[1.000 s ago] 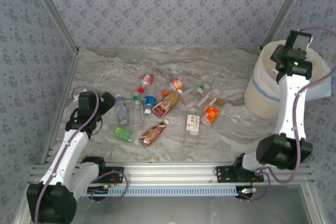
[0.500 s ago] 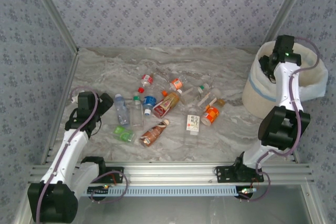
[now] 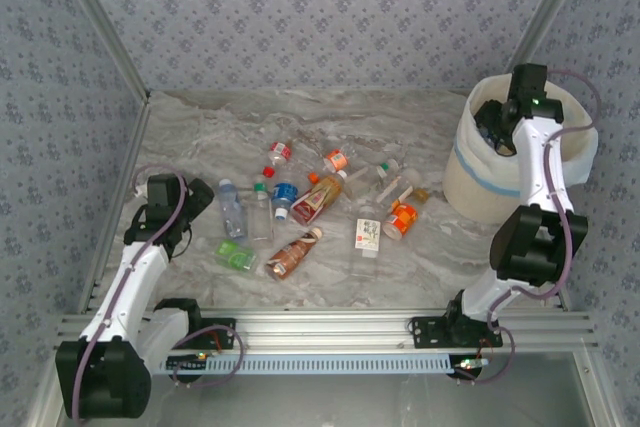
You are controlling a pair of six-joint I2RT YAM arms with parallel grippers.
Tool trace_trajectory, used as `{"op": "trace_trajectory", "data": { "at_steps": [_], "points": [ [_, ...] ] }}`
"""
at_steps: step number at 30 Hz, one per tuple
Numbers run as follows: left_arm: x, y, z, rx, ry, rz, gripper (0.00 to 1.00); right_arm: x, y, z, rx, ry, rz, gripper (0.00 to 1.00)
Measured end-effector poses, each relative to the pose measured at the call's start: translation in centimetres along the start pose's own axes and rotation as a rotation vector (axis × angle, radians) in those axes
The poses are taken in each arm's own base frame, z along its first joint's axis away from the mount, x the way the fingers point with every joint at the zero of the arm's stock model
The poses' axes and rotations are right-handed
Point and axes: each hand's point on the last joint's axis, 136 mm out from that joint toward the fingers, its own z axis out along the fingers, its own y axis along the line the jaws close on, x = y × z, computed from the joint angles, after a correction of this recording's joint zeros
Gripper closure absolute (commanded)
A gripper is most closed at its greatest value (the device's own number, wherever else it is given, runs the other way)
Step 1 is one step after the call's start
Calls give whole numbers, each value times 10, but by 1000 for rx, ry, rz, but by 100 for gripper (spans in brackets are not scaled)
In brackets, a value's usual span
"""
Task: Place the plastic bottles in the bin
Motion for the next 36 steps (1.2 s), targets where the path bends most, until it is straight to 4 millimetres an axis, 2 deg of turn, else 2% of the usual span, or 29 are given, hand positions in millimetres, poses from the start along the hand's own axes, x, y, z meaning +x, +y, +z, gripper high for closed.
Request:
{"op": "trace_trajectory", "data": {
  "at_steps": [5,11,16,21,25,31,36],
  "points": [
    [-3,7,0,-24,-9,-6,1,-11,-15,-34,43,-105,24,0],
    [3,19,5,-81,29,-5,0,-16,-24,-72,41,-215,37,0],
    [10,27,4,-135,78,-7,0,-4,-18,-101,-72,-296,42,0],
    [23,34,-5,-184,157,-64,1,17,19,-147,-343,-415,-13,0],
    [48,42,-19,-226,254,-133,1,42,53,-173,-533,-458,-114,0],
    [88,36,-46,-230,367,-182,1,79,97,-182,-709,-418,-276,0],
    [116,33,-52,-226,418,-243,1,102,119,-187,-789,-404,-382,0]
  ]
}}
